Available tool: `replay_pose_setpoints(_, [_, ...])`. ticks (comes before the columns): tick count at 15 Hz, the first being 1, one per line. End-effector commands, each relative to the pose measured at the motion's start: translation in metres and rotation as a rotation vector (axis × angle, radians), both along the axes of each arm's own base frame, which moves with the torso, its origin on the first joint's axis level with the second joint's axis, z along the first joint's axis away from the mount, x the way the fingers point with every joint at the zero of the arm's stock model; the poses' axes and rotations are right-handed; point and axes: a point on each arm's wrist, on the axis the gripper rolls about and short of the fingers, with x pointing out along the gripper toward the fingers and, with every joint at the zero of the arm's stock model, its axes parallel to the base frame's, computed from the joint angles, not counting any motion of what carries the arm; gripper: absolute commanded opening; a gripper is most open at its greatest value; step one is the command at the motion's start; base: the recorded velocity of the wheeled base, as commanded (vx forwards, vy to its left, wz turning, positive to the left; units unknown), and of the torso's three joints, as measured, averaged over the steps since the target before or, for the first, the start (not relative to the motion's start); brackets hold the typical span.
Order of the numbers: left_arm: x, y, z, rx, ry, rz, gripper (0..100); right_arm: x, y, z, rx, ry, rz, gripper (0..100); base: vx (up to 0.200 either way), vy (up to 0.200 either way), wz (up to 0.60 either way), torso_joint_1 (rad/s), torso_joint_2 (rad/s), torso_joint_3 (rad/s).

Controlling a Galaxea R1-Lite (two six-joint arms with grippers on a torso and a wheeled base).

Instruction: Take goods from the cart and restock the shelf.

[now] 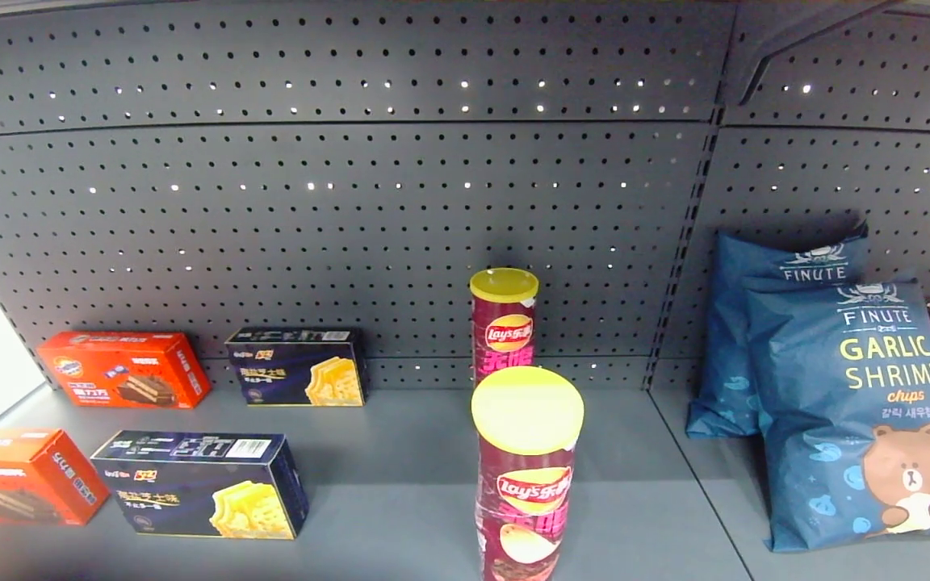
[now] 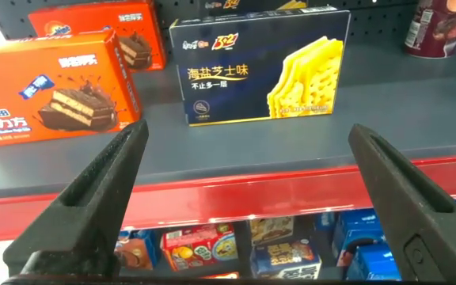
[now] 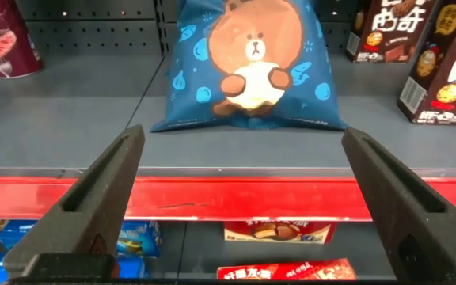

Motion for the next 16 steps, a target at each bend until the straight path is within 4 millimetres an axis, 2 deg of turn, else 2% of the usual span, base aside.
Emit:
replay_pose_setpoints(1, [0.0001,0.0000,0.0000,-0.003,0.001,0.000,100,0.0001,0.0000,0.0000,0.000,0.001,0.001,100,0.000,0.000,0.00,0.000,0.00,0.000])
replay_pose_setpoints(4, [0.0001,0.0000,-0.0001,-0.001,0.003,-0.002,100,0.0001,0.0000,0.0000,0.000,0.001,0.001,100,0.000,0.000,0.00,0.000,0.00,0.000])
replay_pose_setpoints(6, [0.0001,-0.0001,-0.0001,0.003,0.002,-0.004,100,0.0001,0.0000,0.0000,0.000,0.001,0.001,100,-0.200,0.000,0.00,0.005,0.01,0.005])
replay_pose_setpoints(16, [0.0001,0.0001,0.0000,-0.015,0.002,0.004,100,0.0001,0.0000,0.0000,0.000,0.001,0.001,100,0.000,-0.020,0.00,0.000,0.00,0.000])
